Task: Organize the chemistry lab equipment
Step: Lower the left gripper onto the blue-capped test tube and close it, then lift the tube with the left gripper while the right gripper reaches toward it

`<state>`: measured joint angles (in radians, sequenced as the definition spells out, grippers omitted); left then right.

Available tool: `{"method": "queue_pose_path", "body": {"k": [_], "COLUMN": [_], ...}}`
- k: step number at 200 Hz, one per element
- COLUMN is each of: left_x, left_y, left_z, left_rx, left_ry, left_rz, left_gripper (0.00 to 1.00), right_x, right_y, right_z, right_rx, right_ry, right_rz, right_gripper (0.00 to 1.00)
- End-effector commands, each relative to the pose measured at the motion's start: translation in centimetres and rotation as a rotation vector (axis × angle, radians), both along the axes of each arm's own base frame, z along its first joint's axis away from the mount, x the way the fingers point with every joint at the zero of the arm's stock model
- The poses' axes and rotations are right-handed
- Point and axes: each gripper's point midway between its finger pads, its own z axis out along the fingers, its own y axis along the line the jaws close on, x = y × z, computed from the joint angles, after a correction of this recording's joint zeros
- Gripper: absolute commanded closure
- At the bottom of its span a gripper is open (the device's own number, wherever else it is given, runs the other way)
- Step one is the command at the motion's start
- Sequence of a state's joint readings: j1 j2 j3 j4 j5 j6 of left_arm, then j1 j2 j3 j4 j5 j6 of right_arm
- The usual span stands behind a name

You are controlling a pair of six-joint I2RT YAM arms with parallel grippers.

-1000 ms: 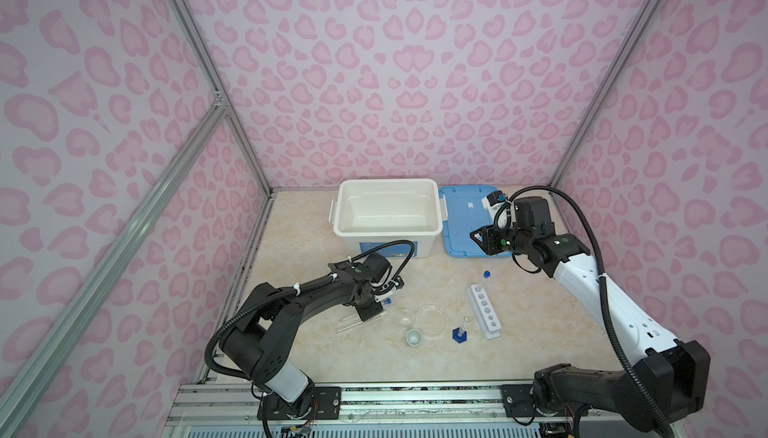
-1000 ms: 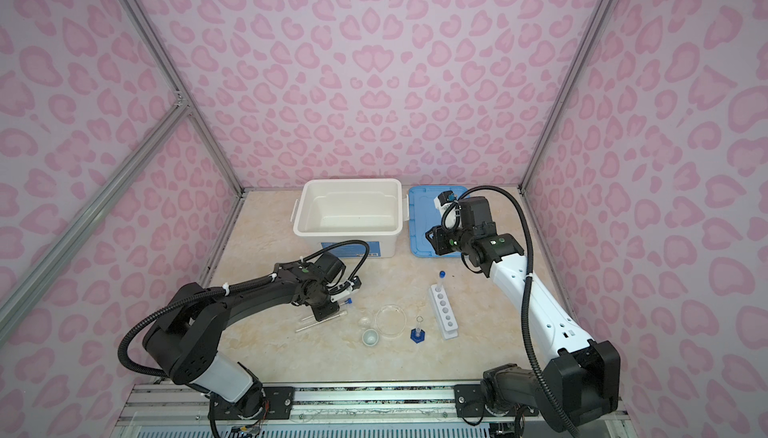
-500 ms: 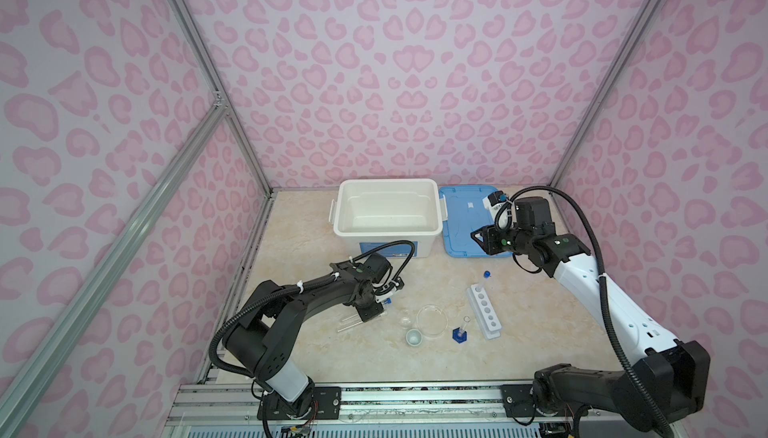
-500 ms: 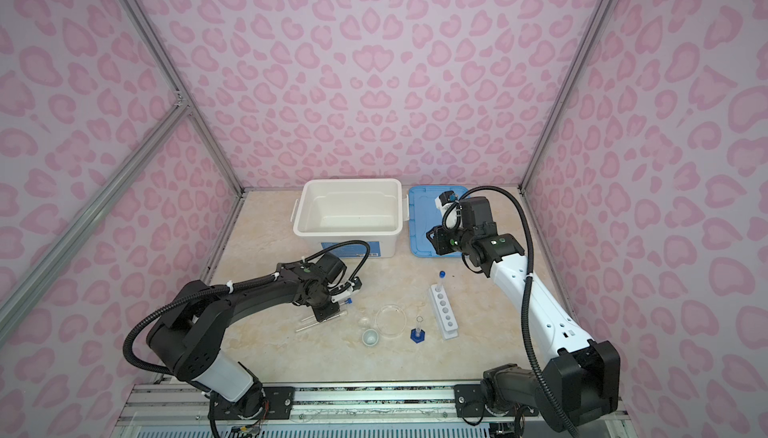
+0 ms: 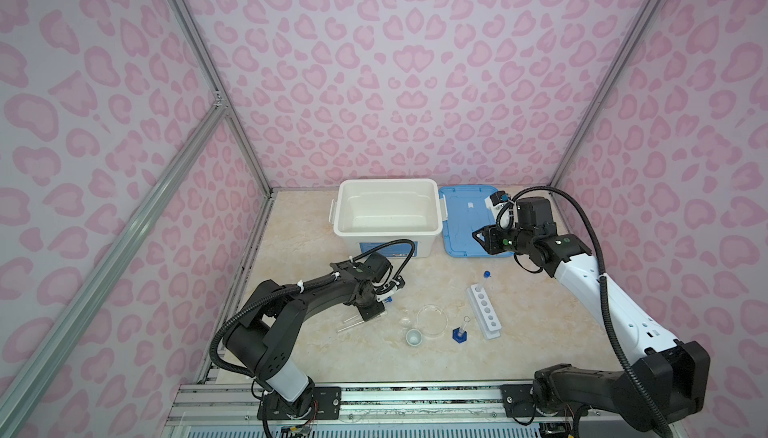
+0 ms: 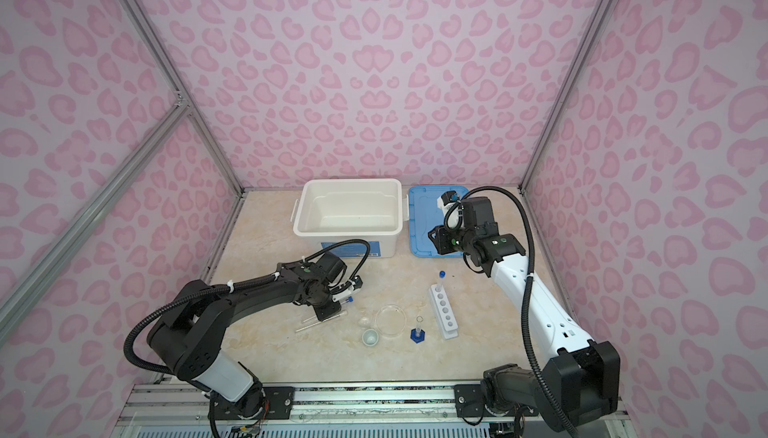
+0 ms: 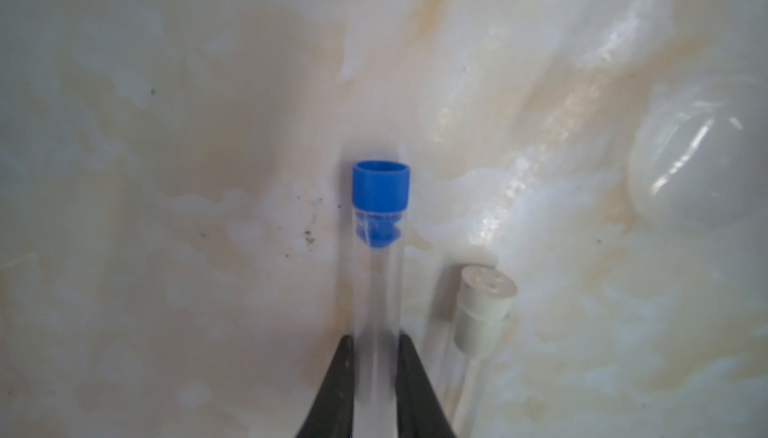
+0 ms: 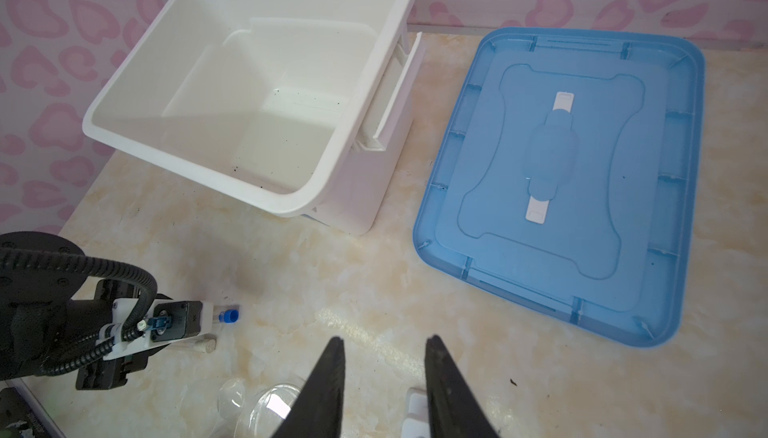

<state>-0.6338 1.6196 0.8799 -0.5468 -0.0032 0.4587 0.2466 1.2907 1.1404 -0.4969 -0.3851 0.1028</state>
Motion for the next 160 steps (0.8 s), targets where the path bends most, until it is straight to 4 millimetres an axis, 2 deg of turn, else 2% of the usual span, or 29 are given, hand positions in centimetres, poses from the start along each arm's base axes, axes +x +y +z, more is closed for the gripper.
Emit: {"method": "queue_pose_path", "body": {"k": [1,48,79,98,123,141,160], "left_x": [0.7,2.4,3.1,3.4,3.9,4.0,3.7], "left_y": [-0.8,-1.5,-2.2,-2.7,-3.2,-3.8,-4.4], "left_z": [1.2,5.6,8.9,11.3,14.3,16.4,18.1], "left_rx": [-0.056,-0.184,-0.267,-0.332,-0.43,-0.517,-0.6], "left_ry": [-0.028,-0.129,-0.206,-0.261,-0.347,-0.396,-0.427], "left_rz": [0.016,0.048,0.045,0.04,0.038,0.037,0.026], "left_gripper": [0.82,0.82,0.81,0.81,0.82,0.82,0.82], "right_x": [0.1,-0.5,-1.4,-2.4,-4.2,-5.9,-7.7], "right_y": [0.1,1.3,2.5,3.7,5.1,6.9,9.2], "right_z": [0.4,0.3,1.1,1.3,0.6,0.4,1.3], "right_rx": [0.011,0.006,0.015,0.007,-0.042,-0.051,-0.044], "right_ry": [-0.008,0.022,0.035,0.053,0.11,0.143,0.139], "right_rz": [-0.002,0.053,0.106,0.165,0.249,0.328,0.422], "right_gripper": [0.66,0.66,0.65,0.64,0.64,0.63,0.63]}}
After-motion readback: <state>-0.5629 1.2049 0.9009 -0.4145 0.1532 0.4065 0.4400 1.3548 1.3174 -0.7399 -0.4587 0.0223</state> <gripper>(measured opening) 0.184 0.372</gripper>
